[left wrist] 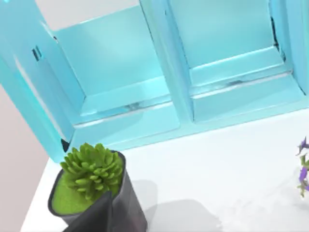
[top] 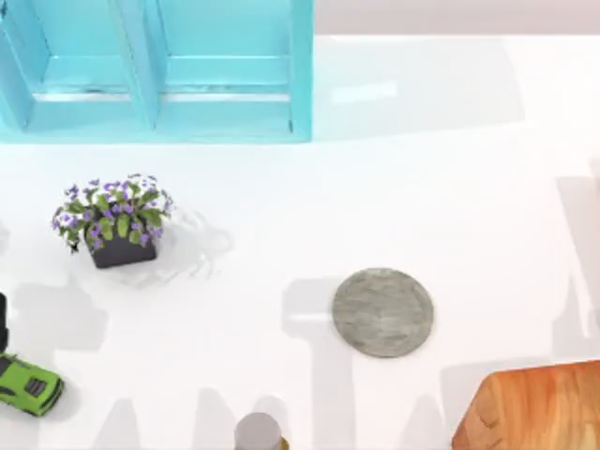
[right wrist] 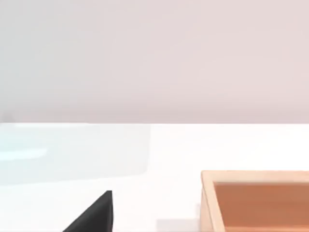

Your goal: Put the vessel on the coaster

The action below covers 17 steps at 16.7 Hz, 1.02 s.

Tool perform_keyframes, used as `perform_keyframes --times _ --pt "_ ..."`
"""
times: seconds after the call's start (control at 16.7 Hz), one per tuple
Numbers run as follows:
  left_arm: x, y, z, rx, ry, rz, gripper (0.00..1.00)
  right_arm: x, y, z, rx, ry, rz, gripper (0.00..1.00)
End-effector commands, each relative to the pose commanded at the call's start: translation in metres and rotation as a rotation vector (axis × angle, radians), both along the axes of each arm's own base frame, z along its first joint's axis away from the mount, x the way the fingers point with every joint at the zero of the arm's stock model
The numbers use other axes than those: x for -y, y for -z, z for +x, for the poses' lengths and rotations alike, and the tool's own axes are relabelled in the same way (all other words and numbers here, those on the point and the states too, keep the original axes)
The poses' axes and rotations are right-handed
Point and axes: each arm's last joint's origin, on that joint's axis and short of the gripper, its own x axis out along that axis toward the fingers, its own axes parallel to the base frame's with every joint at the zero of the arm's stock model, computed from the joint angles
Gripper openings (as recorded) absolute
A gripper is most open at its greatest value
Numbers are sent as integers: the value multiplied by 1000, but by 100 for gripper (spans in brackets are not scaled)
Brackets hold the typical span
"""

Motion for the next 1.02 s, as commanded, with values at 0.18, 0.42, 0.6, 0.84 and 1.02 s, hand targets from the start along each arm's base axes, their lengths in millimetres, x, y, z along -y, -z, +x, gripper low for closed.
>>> perform_keyframes --times 0.18,0.42,0.6,0.84,1.02 --pt "-8 -21 12 -204 14 207 100 0 0 0 0 0 0 100" --pt "-26 -46 39 -532 126 475 100 0 0 0 0 0 0 100" --pt "-45 -58 65 -772 291 633 100 0 0 0 0 0 0 100" --pt "-75 -62 101 -1020 583 765 100 0 0 0 0 0 0 100" --pt "-98 -57 124 -1133 815 808 100 0 0 0 0 0 0 100"
